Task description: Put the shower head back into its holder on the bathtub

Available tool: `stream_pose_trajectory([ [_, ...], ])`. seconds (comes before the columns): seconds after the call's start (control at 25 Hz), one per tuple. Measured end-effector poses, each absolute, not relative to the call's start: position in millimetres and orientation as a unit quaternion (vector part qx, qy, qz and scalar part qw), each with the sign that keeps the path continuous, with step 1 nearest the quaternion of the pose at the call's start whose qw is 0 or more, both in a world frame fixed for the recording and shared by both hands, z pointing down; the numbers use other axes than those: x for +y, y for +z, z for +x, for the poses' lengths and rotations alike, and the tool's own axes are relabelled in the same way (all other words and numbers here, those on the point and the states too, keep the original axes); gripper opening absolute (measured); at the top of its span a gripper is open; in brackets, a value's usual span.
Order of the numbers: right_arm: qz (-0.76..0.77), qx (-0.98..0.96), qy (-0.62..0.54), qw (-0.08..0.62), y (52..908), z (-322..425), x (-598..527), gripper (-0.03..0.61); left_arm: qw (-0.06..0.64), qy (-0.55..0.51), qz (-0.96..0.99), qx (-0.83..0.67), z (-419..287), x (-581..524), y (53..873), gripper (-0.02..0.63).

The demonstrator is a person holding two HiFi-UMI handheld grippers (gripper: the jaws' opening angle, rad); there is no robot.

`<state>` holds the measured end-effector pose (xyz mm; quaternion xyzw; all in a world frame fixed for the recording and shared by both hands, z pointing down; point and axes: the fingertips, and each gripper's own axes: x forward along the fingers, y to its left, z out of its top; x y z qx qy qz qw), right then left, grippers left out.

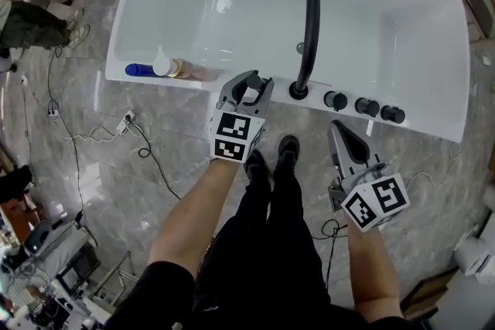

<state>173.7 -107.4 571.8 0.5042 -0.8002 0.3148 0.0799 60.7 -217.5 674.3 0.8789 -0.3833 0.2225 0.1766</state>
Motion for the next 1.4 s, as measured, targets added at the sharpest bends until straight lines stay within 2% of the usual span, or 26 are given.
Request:
stream_pose_trajectory([
  [0.44, 0.502, -0.798, 0.325, 0.080, 571, 169, -103, 0.015, 0.167, 0.234, 0.885, -0.366, 67, -215, 679, 0.152],
  [0.48, 0.501, -0.798, 0.327, 0.079, 569, 167, -104, 0.015, 0.163, 0.234, 0.888, -0.362, 68, -214, 676, 0.163],
  [0.6, 0.500, -0.798, 0.328, 0.077, 557, 161, -107, 0.015, 0.153, 0.241, 0.894, -0.347, 69, -208, 661, 0.258],
  [0.8, 0.500, -0.806, 0.310, 0.074, 512, 151, -117, 0.015, 0.156, 0.232, 0.897, -0.342, 59, -198, 619, 0.295],
  [1.04, 0.511, -0.808, 0.285, 0.071, 433, 130, -122, 0.015, 0.152, 0.195, 0.904, -0.350, 30, -181, 534, 0.283],
  [1.16, 0.515, -0.807, 0.279, 0.071, 399, 120, -116, 0.015, 0.156, 0.176, 0.907, -0.349, 13, -161, 487, 0.251],
  [1.24, 0.516, -0.810, 0.269, 0.070, 377, 115, -119, 0.015, 0.154, 0.161, 0.908, -0.354, 4, -157, 457, 0.207],
  [1.4, 0.522, -0.816, 0.235, 0.074, 340, 101, -111, 0.025, 0.142, 0.141, 0.910, -0.363, -20, -143, 408, 0.184],
])
